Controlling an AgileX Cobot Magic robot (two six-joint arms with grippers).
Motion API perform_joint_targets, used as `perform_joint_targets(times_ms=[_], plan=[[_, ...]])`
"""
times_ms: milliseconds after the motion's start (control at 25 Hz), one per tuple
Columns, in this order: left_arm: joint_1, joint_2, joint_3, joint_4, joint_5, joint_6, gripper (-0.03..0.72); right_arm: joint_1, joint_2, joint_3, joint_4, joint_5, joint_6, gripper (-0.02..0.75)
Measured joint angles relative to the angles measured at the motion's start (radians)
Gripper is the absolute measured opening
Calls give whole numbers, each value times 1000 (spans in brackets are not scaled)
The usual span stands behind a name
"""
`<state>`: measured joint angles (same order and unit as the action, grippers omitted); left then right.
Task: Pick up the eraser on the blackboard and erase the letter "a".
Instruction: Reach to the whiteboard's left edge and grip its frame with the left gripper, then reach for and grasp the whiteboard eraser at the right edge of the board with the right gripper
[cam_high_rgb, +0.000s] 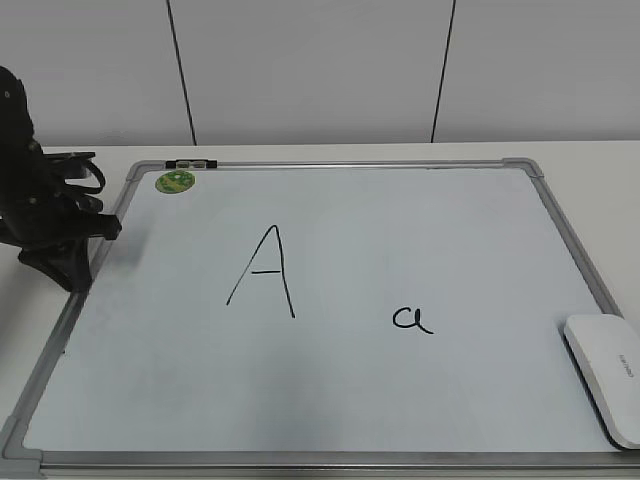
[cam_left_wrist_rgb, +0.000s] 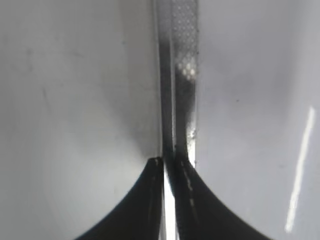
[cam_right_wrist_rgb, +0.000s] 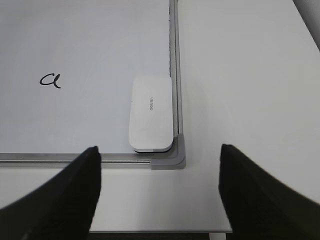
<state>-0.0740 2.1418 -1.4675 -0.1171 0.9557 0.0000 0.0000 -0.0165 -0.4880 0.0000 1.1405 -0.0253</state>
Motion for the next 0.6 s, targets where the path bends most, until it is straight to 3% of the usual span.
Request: perform_joint_targets(times_ms=[280,600], plan=[[0,0,0,-5,2,0,29,0,10,-2,7,5,0,547],[0,0,0,-10,2,0,29,10,369,-75,50,77,0,547]])
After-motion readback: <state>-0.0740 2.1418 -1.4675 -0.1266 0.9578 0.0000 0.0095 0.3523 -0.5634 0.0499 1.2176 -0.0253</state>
